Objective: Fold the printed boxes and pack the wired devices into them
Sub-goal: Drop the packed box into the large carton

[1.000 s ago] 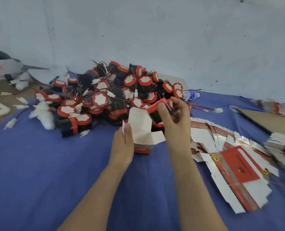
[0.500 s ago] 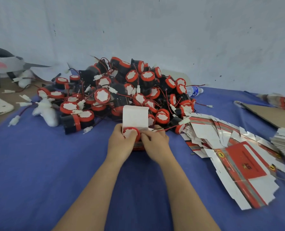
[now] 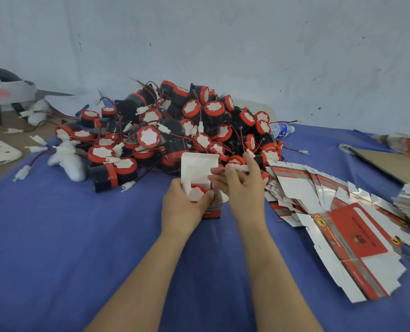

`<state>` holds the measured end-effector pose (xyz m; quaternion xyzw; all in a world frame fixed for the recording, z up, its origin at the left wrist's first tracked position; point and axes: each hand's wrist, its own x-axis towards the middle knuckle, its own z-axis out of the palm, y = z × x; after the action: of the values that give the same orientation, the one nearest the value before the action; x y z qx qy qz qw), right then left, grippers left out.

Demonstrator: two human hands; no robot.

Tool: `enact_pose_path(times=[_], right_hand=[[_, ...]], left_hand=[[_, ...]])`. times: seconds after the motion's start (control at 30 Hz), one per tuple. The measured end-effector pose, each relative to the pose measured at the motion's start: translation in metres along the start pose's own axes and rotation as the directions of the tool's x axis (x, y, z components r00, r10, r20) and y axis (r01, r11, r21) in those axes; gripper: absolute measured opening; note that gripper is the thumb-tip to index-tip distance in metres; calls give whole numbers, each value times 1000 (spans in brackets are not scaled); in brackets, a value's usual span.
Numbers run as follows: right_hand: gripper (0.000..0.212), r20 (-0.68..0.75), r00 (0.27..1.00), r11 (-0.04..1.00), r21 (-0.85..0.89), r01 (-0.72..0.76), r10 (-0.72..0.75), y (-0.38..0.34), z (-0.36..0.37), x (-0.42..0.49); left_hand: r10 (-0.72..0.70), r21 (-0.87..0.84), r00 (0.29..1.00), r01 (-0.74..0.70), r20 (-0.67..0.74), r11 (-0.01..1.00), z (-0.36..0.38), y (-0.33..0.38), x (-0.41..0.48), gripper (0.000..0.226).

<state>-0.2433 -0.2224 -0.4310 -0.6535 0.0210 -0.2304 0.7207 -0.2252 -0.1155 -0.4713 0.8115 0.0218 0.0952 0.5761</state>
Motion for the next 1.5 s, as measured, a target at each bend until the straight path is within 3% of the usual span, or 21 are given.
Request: enact_pose_path(times=[0.03, 0.1, 0.17, 0.23, 0.43, 0.47, 0.57, 0.63, 0.73, 0.83, 0.9, 0.93, 1.03, 1.1, 1.23, 1.37, 1.5], right_hand=[[45, 8, 998, 998, -11, -55, 55, 0, -2, 2], [33, -5, 996, 966, -240, -91, 92, 0, -9, 3], [23, -52, 999, 830, -556, -36, 9, 3, -19, 6], [23, -68, 995, 661, -751, 0, -77, 5, -27, 8], [24, 1, 994, 349, -936, 38, -107, -13, -28, 2], [24, 61, 995, 357, -930, 87, -82, -18, -28, 1], [31, 288, 956, 508, -832, 221, 56, -34, -20, -4], [17, 354, 932, 617, -752, 232, 81, -38, -11, -3], [27, 360, 928, 832, -540, 126, 93, -37, 5, -6], [46, 464, 845, 950, -275, -150, 268, -31, 10, -8], [48, 523, 797, 952, -119, -282, 301, -28, 6, -6], [35, 525, 810, 965, -122, -234, 263, -26, 4, -4], [21, 447, 894, 903, -398, 162, 36, -23, -1, 0], [19, 392, 919, 823, -503, 264, -55, -21, -3, 0], [20, 378, 925, 788, -564, 246, -18, -22, -11, 3], [24, 475, 874, 884, -446, 140, 102, -28, -19, 3], [11, 390, 919, 753, -590, 290, -48, -25, -16, 5]], left_hand=[[-10, 4, 1000, 10, 0, 1000, 0, 0, 0, 49], [-31, -12, 1000, 31, 2, 999, 0, -1, 1, 47], [-40, -43, 999, 40, 2, 998, 0, -1, 1, 47], [-27, -53, 1000, 27, -4, 998, 1, -1, 0, 48], [-7, -36, 1000, 6, -19, 999, 1, -2, -1, 49], [-5, -36, 1000, 4, -20, 999, 1, -2, -1, 50], [-8, -41, 1000, 7, -22, 999, 2, -1, 0, 51], [-12, -45, 1000, 11, -26, 999, 3, -1, 0, 50], [-23, -19, 1000, 23, -17, 1000, 3, -1, 1, 44], [-22, 29, 1000, 22, -6, 999, 4, -1, 3, 34], [-26, 48, 1000, 26, -7, 999, 4, -1, 3, 33], [-27, 44, 1000, 27, -7, 999, 3, -1, 3, 34], [-8, 11, 1000, 8, -9, 1000, 3, 0, 1, 44], [-1, 4, 1000, 1, -8, 1000, 2, 0, 0, 47], [3, 20, 1000, -3, -13, 1000, 2, -1, 0, 48], [9, 12, 1000, -9, -20, 1000, 2, 1, -1, 53], [20, 11, 999, -20, -29, 1000, 2, 0, -2, 50]])
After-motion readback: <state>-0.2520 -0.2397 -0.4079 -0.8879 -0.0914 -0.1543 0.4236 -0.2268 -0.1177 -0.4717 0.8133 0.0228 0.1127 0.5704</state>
